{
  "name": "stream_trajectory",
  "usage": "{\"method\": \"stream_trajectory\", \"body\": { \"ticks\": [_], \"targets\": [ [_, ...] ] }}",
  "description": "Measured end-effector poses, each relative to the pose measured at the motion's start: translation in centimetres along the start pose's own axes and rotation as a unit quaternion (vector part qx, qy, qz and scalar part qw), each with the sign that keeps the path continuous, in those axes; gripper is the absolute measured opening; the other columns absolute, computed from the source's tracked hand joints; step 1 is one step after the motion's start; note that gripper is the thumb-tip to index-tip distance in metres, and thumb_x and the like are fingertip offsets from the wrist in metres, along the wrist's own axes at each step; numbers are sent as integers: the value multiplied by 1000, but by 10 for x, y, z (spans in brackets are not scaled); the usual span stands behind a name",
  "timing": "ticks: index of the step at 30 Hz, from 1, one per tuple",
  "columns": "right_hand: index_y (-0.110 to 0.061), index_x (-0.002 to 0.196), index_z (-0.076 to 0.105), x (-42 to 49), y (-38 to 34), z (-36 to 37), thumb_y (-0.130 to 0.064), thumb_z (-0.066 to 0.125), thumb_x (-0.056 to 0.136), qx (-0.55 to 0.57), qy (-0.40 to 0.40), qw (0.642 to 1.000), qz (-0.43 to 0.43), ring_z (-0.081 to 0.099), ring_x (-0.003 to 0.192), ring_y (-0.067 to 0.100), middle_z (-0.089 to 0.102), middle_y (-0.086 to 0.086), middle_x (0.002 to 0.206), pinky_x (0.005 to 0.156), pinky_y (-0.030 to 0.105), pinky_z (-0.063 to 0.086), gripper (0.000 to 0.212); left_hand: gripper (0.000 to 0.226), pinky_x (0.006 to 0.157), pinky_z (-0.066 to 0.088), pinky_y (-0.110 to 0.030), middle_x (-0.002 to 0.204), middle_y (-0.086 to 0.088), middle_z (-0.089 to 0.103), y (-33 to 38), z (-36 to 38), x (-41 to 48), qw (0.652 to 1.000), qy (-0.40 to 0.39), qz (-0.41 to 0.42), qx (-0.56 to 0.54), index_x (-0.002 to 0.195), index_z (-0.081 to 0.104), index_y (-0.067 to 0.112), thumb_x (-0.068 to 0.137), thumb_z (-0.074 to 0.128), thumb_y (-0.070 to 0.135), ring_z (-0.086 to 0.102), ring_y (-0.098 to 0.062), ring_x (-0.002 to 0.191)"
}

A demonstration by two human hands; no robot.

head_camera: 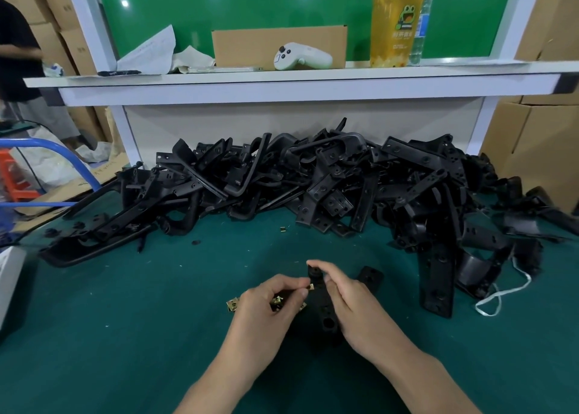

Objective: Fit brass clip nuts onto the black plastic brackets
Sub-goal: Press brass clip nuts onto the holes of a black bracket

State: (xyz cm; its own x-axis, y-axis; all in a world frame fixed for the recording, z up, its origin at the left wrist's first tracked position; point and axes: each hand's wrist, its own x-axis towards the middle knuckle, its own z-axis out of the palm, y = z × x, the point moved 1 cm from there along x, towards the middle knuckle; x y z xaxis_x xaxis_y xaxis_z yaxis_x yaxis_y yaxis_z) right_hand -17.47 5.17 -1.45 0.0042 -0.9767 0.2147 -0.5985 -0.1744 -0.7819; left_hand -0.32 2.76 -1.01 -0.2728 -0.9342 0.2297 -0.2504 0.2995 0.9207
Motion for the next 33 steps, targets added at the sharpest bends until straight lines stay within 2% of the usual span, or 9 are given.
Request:
{"method": "stream_trajectory", "body": {
  "ticks": [9, 12, 14, 15, 18, 22, 25, 29, 33],
  "targets": [
    [-50, 135, 48, -2, 2, -2, -30, 32, 110, -6, -8, 1000, -15, 48, 55, 7, 52, -8, 60, 55, 21, 41, 36, 20, 83, 45, -6, 93, 30, 73, -2, 1, 0, 998, -15, 19, 60, 94, 73, 44, 94, 69, 24, 66, 8, 95],
    [-49, 142, 40, -3, -1, 2, -32, 28, 109, -32, 27, 999, -7, 54, 82, 3, 55, -17, 79, 73, 15, 44, 40, 22, 82, 41, 0, 97, 34, 71, 0, 2, 2, 998, 0, 18, 55, 101, 68, 49, 96, 66, 28, 63, 14, 98],
    [-50, 149, 29, -3, -6, 5, -34, 25, 108, -59, 62, 996, 0, 42, 102, -6, 48, -28, 99, 86, 3, 34, 44, 15, 78, 42, -1, 96, 35, 69, 2, 3, 3, 998, 24, 13, 54, 107, 66, 47, 94, 60, 45, 63, 14, 96],
    [-48, 152, 23, -3, -9, 6, -34, 25, 107, -67, 75, 995, 3, 37, 106, -6, 45, -26, 105, 88, 1, 30, 47, 24, 74, 44, -4, 94, 33, 70, 2, 3, 2, 998, 31, 18, 56, 107, 67, 45, 90, 53, 57, 64, 11, 92],
    [-39, 158, 13, -2, -14, 6, -26, 31, 108, -79, 81, 994, -9, 41, 118, 4, 49, -14, 118, 93, 12, 33, 55, 34, 79, 47, -14, 100, 30, 70, 1, 5, -3, 997, 17, 37, 71, 107, 62, 55, 88, 42, 76, 64, 8, 97],
    [-40, 158, 8, -2, -14, 4, -25, 38, 106, -62, 61, 996, -3, 35, 142, 17, 46, -6, 145, 112, 37, 36, 61, 40, 89, 46, -17, 112, 36, 62, -1, 9, -5, 990, -9, 44, 130, 122, 44, 66, 83, 47, 73, 55, 10, 111],
    [-44, 155, 13, -2, -14, 2, -26, 45, 104, -63, 66, 996, -8, 46, 134, 13, 55, -13, 132, 104, 33, 42, 64, 46, 93, 48, -25, 110, 25, 63, -3, 10, -4, 988, -17, 47, 149, 130, 38, 62, 86, 52, 60, 57, 1, 109],
    [-49, 146, 23, -1, -13, -2, -28, 56, 97, -64, 76, 995, -21, 61, 101, -2, 63, -26, 108, 88, 24, 49, 63, 46, 86, 46, -22, 104, 24, 59, -5, 9, -5, 983, 2, 58, 175, 130, 36, 62, 90, 54, 50, 55, 2, 103],
    [-54, 142, 20, -3, -12, -1, -39, 55, 96, -35, 52, 998, -33, 61, 103, -4, 64, -29, 110, 89, 21, 50, 60, 47, 84, 42, -17, 101, 27, 53, -6, 4, -4, 970, 31, 77, 227, 135, 40, 53, 89, 50, 56, 50, 1, 101]
  ]
}}
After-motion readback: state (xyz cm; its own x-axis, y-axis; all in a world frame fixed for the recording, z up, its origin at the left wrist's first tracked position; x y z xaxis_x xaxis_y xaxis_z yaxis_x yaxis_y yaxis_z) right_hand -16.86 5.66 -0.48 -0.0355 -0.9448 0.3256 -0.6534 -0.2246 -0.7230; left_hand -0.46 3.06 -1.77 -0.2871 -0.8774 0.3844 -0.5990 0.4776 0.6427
